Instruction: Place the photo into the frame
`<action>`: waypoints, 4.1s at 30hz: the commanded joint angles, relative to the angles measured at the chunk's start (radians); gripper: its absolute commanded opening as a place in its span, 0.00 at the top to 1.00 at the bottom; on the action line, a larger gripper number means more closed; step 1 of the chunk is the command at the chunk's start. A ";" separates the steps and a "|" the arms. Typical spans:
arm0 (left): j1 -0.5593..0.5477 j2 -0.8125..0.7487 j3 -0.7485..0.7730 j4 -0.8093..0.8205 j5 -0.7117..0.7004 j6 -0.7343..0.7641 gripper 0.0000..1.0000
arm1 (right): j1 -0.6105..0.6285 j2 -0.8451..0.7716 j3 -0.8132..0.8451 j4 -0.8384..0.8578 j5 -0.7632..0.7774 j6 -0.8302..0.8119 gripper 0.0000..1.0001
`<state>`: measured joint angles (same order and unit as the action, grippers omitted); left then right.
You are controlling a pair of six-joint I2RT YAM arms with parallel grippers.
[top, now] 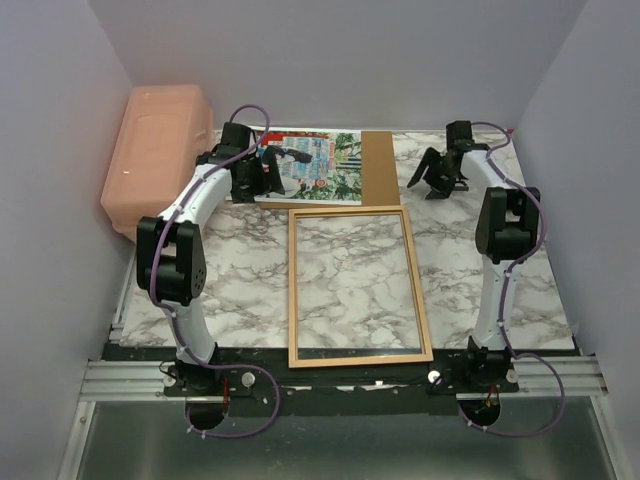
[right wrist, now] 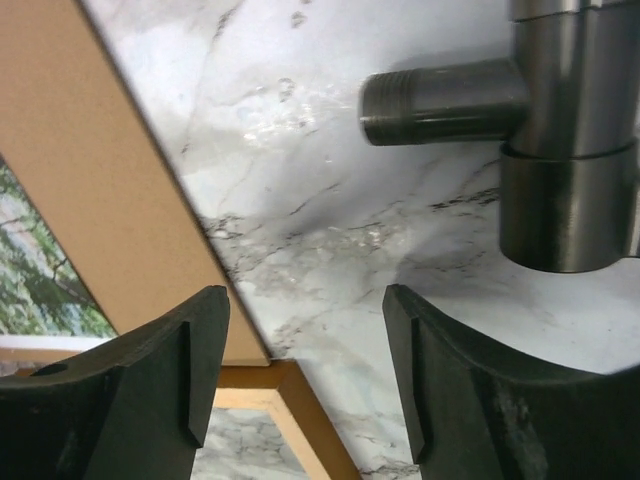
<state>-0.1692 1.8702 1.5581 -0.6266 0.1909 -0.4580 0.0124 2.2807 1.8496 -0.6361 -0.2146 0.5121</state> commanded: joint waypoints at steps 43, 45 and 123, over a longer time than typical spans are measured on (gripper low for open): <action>-0.022 0.621 0.800 -0.554 0.107 -0.011 0.18 | 0.069 0.213 0.076 0.256 -0.557 0.308 0.35; -0.035 0.577 0.717 -0.494 0.102 -0.009 0.18 | 0.069 0.221 0.076 0.315 -0.610 0.353 0.35; 0.035 -0.560 -0.331 0.047 0.227 0.088 0.02 | 0.486 0.394 0.100 1.284 -0.518 1.007 0.25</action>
<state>-0.1486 1.3411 1.2545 -0.5995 0.4191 -0.3843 0.4915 2.6759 2.0003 0.3801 -0.7502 1.3518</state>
